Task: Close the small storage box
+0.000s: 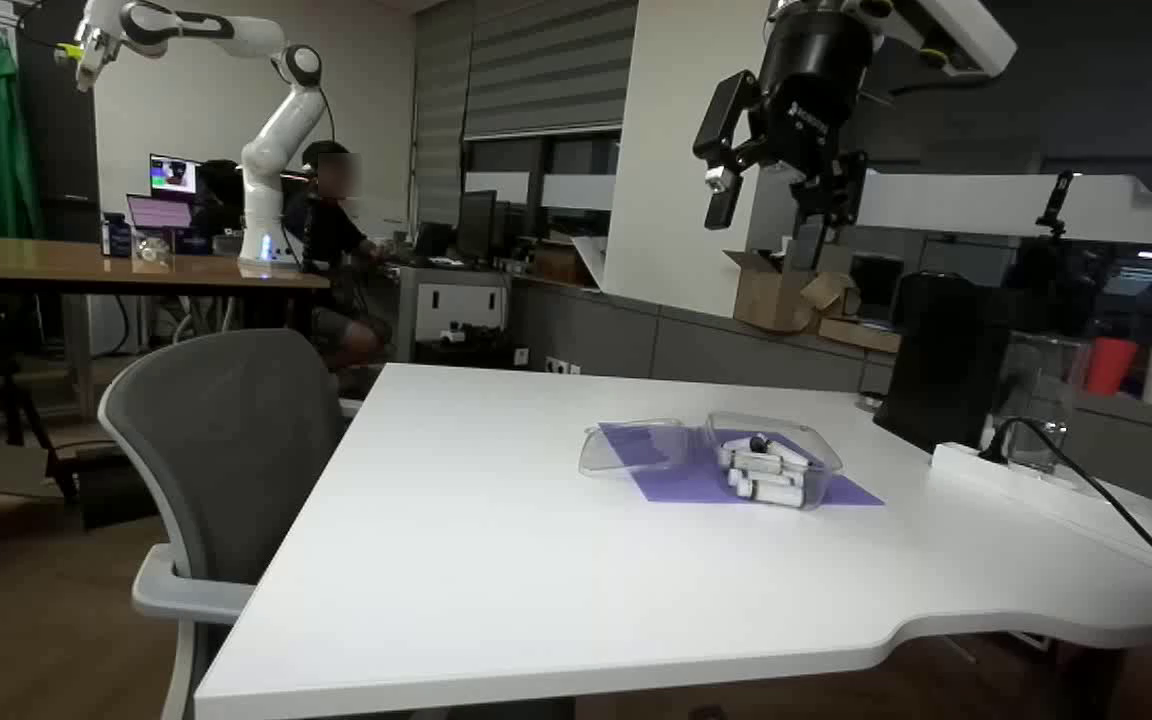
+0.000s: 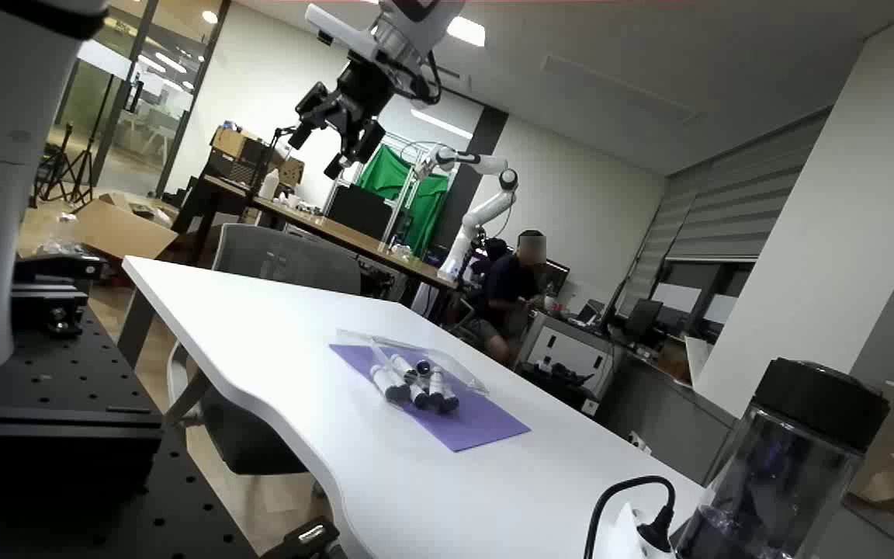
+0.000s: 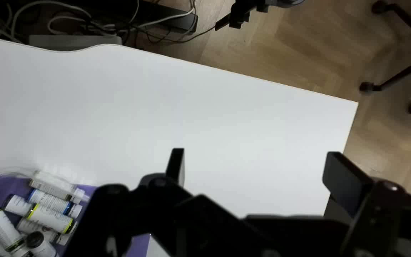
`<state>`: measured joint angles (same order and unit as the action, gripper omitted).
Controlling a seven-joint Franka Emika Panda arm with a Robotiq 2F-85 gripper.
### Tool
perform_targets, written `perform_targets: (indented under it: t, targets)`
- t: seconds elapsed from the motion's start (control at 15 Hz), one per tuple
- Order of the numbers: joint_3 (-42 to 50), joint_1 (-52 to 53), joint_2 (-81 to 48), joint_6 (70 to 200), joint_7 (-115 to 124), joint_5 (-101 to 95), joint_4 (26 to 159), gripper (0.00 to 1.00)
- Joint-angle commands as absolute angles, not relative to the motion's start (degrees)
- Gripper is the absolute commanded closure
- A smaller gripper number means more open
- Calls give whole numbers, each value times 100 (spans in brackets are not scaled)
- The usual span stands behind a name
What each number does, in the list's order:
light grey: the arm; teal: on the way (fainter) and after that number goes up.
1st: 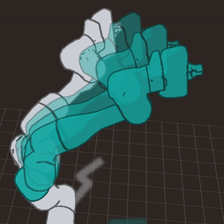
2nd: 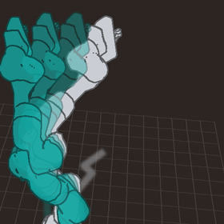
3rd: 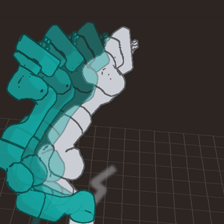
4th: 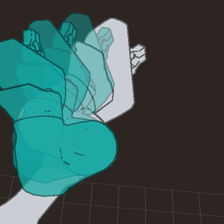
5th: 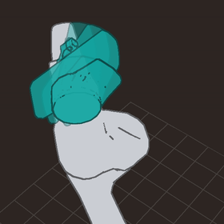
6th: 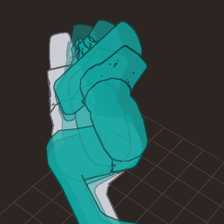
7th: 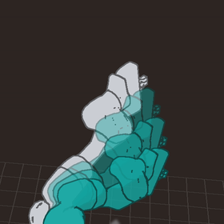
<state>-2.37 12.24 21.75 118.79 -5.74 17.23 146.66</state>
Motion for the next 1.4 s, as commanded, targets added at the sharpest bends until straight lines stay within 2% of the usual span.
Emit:
perform_targets:
  t: [0.0,0.67,0.8,1.33]
  targets:
    - [-324,1131,2172,11861,-603,1755,14658,0]
    - [-324,1131,2169,11861,-606,1755,14658,0]
    - [-428,1184,1974,11553,-921,1328,14584,0]
    - [-931,1063,845,12131,-1141,-1049,14677,0]
